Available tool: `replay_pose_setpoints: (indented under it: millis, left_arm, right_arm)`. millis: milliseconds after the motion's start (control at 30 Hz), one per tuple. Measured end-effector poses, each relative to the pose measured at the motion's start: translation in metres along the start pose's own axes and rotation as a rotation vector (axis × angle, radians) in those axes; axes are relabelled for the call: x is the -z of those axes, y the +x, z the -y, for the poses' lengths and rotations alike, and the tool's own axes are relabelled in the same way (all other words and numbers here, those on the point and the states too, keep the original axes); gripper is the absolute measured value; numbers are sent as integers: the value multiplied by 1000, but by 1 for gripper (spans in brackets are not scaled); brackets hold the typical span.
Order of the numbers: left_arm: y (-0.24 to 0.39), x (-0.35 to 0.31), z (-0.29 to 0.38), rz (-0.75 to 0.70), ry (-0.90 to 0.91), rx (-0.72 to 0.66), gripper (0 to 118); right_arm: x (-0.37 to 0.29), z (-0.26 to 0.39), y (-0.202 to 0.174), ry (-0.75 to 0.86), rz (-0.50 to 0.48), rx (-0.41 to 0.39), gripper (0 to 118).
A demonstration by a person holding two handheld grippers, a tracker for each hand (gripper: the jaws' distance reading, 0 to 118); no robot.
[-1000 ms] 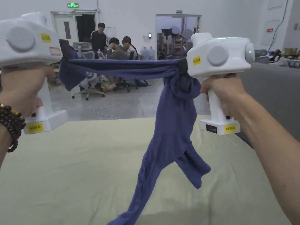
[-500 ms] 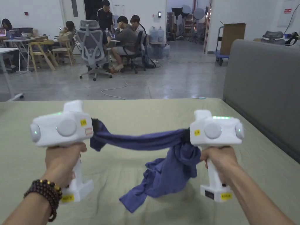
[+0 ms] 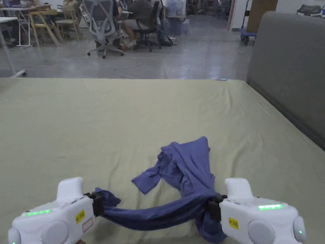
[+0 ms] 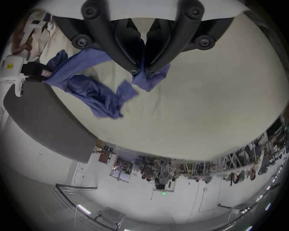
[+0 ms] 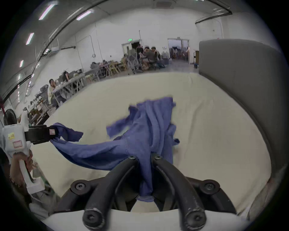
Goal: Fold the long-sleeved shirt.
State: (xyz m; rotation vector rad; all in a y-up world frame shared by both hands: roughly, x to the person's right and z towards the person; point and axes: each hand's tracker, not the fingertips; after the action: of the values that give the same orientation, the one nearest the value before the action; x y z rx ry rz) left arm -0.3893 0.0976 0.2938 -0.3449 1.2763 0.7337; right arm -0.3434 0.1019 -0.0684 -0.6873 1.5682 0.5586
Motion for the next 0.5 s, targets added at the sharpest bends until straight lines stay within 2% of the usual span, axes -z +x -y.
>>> replay_pose_setpoints:
  millis: [100,200,233,267,300,333,367,400,467,500]
  left_arm:
    - [-15,11,36,-12,-93,-36,1]
    - [-24,21,45,-50,-90,-22,1]
    - [-25,21,44,-63,-86,-23,3]
    - [-25,19,42,-58,-82,-29,12]
    - [-24,15,39,-61,-68,-29,41]
    - [-23,10,35,-77,-53,-17,99]
    - [-20,4,31,-86,-49,9,118]
    - [-17,-16,26,-123,35,23,115]
    - [-9,-36,17,-95,63,63,117]
    - [-5,-44,13,-103,51,74,117]
  right_arm:
    - [24,36,-8,-105,32,-60,8]
    - [40,43,-8,-144,42,-42,8]
    - [41,43,-8,-152,55,-46,8]
    - [39,40,-8,-149,60,-36,12]
    - [31,36,-7,-141,63,-12,27]
    - [27,29,-2,-117,48,12,64]
    - [12,26,-1,-69,42,32,95]
    - [-4,24,-2,-23,24,38,112]
    - [-37,20,0,70,9,40,114]
    - [-49,17,0,98,34,59,114]
